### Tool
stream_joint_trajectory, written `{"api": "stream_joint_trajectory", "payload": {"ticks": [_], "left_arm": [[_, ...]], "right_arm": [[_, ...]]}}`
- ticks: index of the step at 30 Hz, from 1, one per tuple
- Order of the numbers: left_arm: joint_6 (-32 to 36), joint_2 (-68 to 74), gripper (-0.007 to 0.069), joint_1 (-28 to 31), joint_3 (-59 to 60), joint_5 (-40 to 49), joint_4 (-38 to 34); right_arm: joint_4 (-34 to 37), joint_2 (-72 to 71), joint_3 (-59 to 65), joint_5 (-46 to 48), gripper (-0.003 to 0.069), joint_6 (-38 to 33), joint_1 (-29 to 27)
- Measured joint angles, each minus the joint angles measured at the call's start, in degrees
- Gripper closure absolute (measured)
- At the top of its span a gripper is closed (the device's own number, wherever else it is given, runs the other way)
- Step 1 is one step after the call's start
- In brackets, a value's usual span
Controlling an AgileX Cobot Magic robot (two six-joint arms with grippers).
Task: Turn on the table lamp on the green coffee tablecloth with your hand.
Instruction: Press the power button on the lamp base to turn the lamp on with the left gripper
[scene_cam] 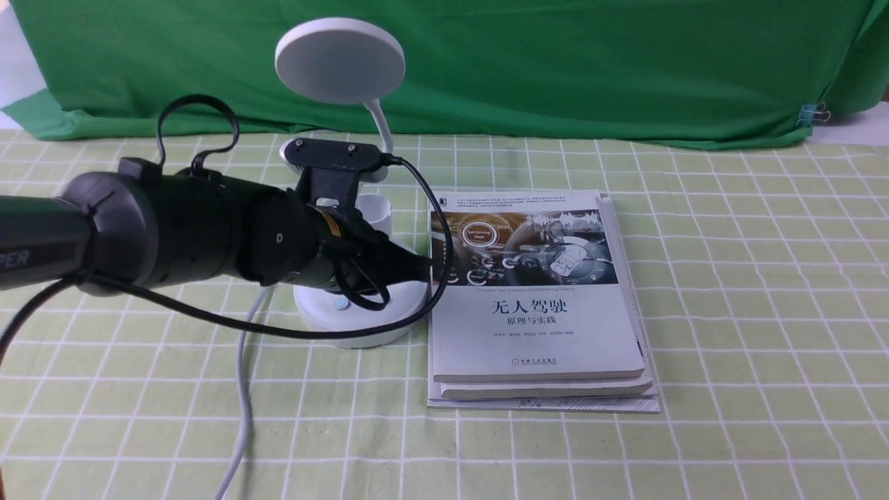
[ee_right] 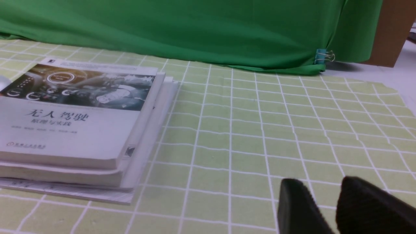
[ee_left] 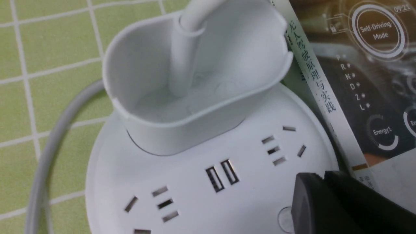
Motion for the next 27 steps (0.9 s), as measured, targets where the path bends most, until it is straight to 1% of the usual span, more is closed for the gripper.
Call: {"api": "stream_joint_trajectory", "payload": {"ticks": [27], "left_arm": [[0.11,3.77,0.0606,0.0,-0.65,0.59,0.55]], "right_arm": [[0.0,0.0,0.0,0.0,0.0414,-0.02,0.0]]}}
